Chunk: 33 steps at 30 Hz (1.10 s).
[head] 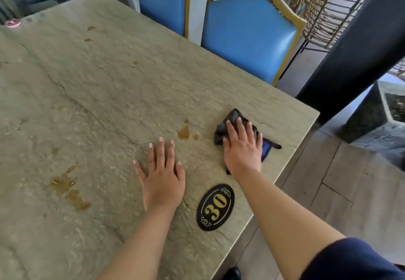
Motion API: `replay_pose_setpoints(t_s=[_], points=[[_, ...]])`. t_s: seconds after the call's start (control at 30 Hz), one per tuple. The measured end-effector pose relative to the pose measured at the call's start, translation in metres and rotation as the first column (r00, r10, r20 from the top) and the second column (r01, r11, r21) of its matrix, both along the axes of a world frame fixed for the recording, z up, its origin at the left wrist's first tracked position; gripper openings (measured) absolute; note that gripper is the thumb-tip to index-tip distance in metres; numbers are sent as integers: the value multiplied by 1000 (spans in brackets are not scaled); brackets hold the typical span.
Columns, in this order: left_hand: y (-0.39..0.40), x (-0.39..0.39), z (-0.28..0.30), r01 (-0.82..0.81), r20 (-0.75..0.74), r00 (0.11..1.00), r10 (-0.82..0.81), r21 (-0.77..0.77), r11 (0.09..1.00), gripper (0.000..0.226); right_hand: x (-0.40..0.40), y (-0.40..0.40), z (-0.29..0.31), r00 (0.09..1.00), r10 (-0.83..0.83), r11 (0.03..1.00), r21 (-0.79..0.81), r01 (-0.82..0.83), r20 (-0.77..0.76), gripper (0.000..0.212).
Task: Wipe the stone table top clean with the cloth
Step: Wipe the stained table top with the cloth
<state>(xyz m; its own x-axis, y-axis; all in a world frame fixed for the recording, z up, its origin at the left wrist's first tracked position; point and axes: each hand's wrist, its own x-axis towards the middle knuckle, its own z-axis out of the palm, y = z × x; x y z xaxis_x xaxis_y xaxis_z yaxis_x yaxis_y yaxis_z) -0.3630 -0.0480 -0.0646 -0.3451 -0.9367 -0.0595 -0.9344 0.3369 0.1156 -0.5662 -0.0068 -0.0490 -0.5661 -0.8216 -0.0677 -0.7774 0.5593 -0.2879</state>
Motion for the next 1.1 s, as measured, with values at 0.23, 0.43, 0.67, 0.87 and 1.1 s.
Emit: replay_pose_setpoints(t_s=[0.23,0.43,0.67,0.87,1.1], points=[[0,-2,2,-18,-12,1000,18,-3,1000,57,25,39,3,794,607,794,-28,-608,-39,46],[14,-31,7,-191,-30,981,193,62,980,59,-66,26,-2,978,197,980,-28,-199,-67,46],[49,-123,13,-398,-123,904,410,105,911,58,-61,50,0,729,681,730,-13,-683,-73,48],[58,-191,12,-443,-71,891,449,86,892,63,-193,46,-8,833,544,837,-4,-547,-99,47],[59,-200,5,-484,25,875,483,29,875,64,-190,-7,-5,946,319,948,22,-319,-50,49]])
